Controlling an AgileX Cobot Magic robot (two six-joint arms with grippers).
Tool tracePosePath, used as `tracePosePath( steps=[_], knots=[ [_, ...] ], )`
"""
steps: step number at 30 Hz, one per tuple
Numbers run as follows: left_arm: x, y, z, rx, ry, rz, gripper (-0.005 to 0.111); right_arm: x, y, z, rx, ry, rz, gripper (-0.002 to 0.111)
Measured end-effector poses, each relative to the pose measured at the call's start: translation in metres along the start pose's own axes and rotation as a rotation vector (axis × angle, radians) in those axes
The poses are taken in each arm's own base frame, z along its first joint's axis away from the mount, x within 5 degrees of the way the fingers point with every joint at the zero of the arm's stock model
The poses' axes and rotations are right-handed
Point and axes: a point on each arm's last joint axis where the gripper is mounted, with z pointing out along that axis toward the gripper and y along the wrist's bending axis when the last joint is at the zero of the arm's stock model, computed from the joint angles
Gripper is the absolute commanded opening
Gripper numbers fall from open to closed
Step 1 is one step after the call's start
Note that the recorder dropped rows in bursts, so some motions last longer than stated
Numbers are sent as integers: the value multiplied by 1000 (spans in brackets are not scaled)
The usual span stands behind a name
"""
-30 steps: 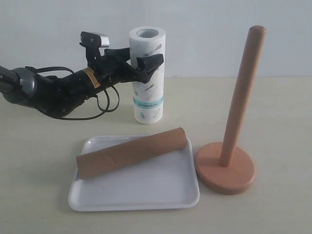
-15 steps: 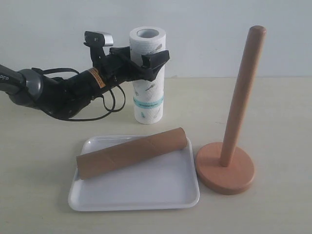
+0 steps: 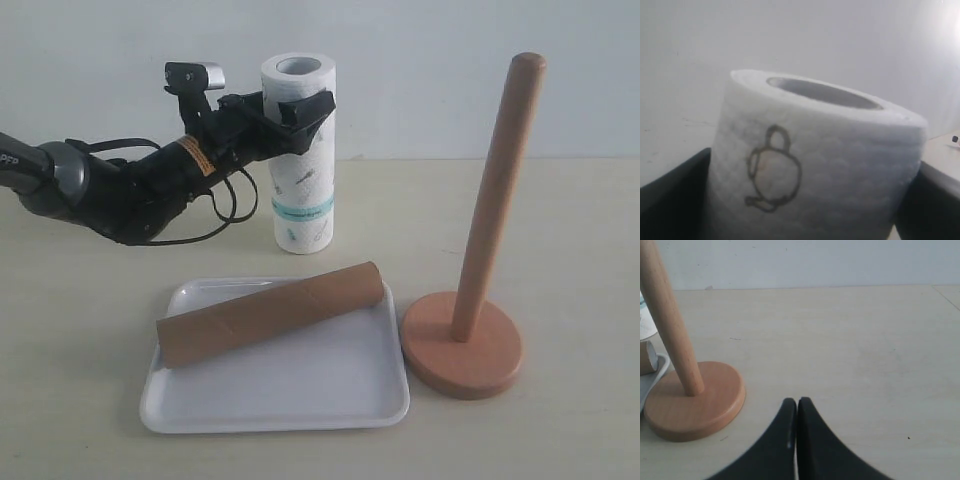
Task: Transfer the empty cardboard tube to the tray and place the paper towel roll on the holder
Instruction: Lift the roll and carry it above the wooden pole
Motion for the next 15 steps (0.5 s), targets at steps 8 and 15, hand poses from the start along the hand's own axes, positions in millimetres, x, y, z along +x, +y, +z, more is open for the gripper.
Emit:
tracePosePath(
  steps=[8,15],
  knots=[
    [-13,9,-5,-1,10,-3,4,0,0,0,0,0,0,0],
    [-177,-53,-49,117,150,311,4,0,0,0,0,0,0,0]
  ],
)
